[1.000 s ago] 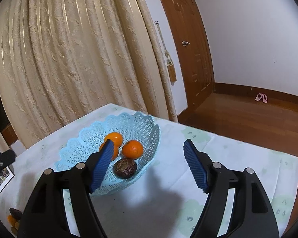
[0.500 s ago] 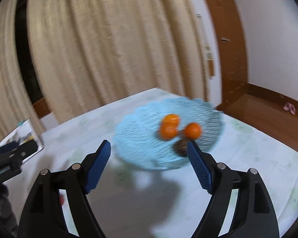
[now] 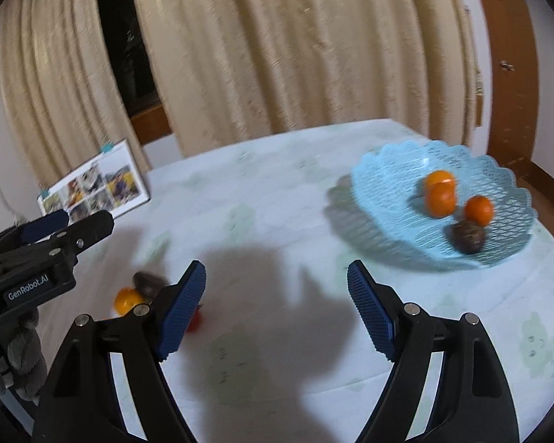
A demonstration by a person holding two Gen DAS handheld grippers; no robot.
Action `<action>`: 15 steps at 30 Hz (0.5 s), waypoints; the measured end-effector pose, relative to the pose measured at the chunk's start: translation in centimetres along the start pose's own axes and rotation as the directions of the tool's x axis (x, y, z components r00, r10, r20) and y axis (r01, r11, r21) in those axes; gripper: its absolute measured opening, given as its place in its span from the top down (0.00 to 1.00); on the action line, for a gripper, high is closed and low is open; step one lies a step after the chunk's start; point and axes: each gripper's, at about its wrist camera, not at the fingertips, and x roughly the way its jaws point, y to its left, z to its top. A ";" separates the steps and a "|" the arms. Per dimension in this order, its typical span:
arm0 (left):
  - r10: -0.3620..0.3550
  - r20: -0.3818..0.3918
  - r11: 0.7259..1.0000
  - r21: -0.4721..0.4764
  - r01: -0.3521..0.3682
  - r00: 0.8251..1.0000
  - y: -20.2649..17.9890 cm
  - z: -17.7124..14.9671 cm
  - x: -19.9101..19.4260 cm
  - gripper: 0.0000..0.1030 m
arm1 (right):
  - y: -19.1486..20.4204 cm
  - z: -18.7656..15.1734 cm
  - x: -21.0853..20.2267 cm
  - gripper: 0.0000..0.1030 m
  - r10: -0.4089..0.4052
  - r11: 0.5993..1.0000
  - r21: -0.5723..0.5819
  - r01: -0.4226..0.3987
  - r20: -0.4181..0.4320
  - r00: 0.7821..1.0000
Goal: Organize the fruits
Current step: 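Move the right tool back to the fruit pile toward the red tomato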
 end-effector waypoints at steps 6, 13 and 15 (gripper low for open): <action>0.029 -0.057 0.998 -0.053 -0.032 0.998 3.3 -2.1 0.0 0.19 | 2.7 -1.2 1.4 0.22 0.080 0.993 -0.077 -0.086 -0.083 0.993; 0.053 -0.087 0.993 -0.098 -0.061 0.995 6.1 -4.3 -0.7 0.19 | 5.6 -2.3 3.3 0.22 0.113 0.976 -0.162 -0.142 -0.174 0.978; 0.056 -0.097 0.992 -0.111 -0.067 0.994 6.7 -5.1 -1.0 0.19 | 6.2 -2.5 3.9 0.22 0.111 0.971 -0.187 -0.147 -0.191 0.975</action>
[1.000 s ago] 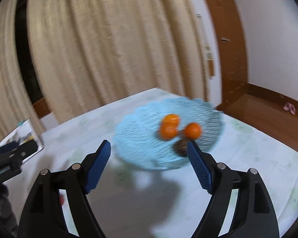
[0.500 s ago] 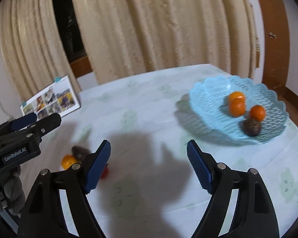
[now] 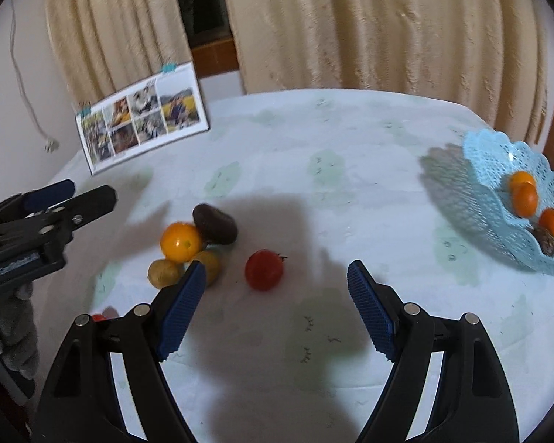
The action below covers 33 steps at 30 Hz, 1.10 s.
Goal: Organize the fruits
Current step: 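Move the right tool back to the fruit pile toward the red tomato, then grasp the red tomato with the right tool while the left tool grasps another tomato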
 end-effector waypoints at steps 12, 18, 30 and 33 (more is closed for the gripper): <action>0.010 -0.038 0.997 -0.073 -0.013 0.999 2.8 -3.3 -1.0 0.19 | 0.6 0.7 4.6 0.50 0.026 0.999 -0.035 -0.030 -0.123 0.992; 0.014 -0.078 0.994 -0.102 -0.022 0.997 3.5 -4.3 -0.2 0.19 | 1.3 0.8 4.8 0.63 0.003 0.998 -0.067 -0.011 -0.123 0.992; 0.001 -0.090 0.993 -0.116 -0.012 0.996 3.8 -4.8 -0.7 0.19 | 0.1 1.1 3.3 0.73 0.009 1.000 -0.009 -0.010 -0.078 0.997; -0.022 -0.113 0.993 -0.121 0.009 0.993 3.8 -5.6 -1.0 0.19 | -0.3 1.0 2.9 0.73 0.016 1.000 0.004 -0.016 -0.072 0.997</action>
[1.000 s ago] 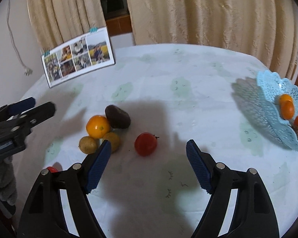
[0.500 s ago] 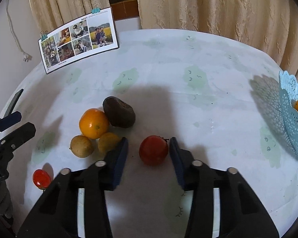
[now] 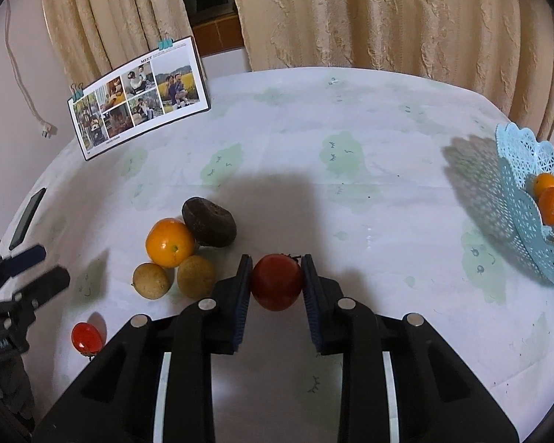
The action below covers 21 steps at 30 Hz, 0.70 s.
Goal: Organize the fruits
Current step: 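Grasp the red tomato with the right tool while the left tool grasps another tomato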
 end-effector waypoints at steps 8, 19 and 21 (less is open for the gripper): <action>-0.102 -0.065 0.994 0.019 0.103 0.993 -1.7 -2.1 -0.7 0.19 | -0.7 -0.1 -1.0 0.73 0.013 0.999 0.032 -0.014 0.030 0.999; -0.102 -0.124 0.993 0.041 0.107 0.987 -3.1 -3.6 0.5 0.47 | -2.5 0.1 -3.0 0.73 -0.006 0.997 0.082 -0.001 0.087 0.996; -0.100 -0.119 0.994 0.039 0.105 0.988 -3.1 -3.6 0.6 0.54 | -2.8 0.1 -3.2 0.73 -0.008 0.996 0.093 -0.001 0.095 0.995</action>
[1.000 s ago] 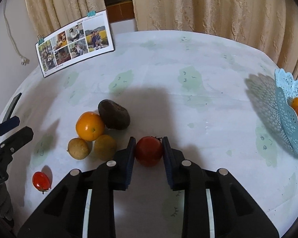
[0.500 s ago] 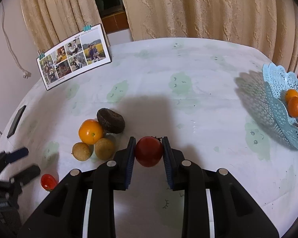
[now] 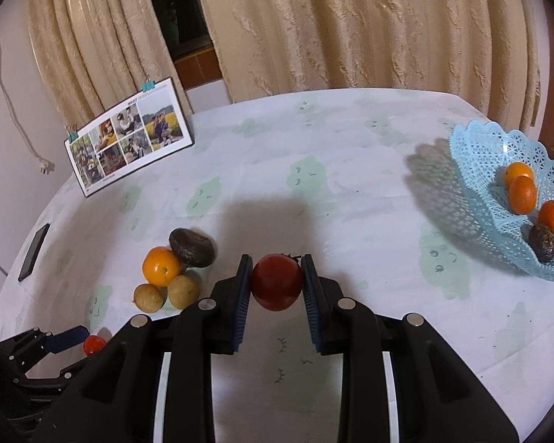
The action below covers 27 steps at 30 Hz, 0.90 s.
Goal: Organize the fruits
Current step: 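Grasp the red tomato with the right tool while the left tool grasps another tomato, then carry the red tomato into the blue basket and open the right tool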
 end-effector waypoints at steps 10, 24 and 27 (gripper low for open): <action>-0.017 0.014 0.999 0.032 0.017 1.000 -1.1 0.5 -0.2 0.73 | -3.0 1.0 -2.8 0.73 -0.042 0.996 0.083 0.035 0.085 0.996; -0.053 0.070 0.990 0.133 0.043 0.996 -5.5 3.6 -1.1 0.73 | -12.6 1.8 -7.9 0.73 -0.224 0.942 0.292 0.163 0.186 0.957; -0.073 0.069 0.985 0.160 0.061 0.995 -7.0 4.3 -1.1 0.73 | -14.5 1.4 -8.4 0.73 -0.265 0.925 0.325 0.195 0.187 0.946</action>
